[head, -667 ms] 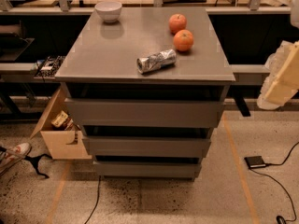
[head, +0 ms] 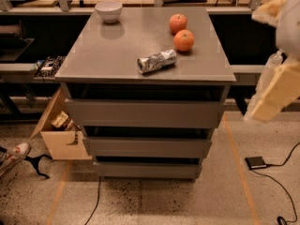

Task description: Open middle drawer

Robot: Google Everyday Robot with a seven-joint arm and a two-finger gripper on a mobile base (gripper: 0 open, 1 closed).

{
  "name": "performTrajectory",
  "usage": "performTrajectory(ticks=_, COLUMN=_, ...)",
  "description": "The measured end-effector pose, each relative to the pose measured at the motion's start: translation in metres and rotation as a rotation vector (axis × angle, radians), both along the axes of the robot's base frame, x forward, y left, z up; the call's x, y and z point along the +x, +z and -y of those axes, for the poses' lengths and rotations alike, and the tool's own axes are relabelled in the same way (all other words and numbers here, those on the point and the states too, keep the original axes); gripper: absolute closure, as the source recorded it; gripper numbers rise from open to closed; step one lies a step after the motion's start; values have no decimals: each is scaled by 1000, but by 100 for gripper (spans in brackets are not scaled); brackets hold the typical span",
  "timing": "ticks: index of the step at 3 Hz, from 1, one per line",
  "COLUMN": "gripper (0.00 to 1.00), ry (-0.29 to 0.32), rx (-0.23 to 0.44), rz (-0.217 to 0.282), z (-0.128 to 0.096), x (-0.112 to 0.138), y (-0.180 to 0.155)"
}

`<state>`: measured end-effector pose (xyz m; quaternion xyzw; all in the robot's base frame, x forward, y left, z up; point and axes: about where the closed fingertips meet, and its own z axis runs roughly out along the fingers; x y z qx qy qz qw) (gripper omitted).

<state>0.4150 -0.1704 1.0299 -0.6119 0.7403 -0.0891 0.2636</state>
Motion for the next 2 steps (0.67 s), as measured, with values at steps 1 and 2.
performTrajectory(ticks=1, gripper=0, ry=27, rx=25, rz=-68, z=-19, x=6, y=-74)
performTrajectory(ticks=2, gripper=0, ry=46, rx=46, rz=-161, z=-36, x=16, y=-162)
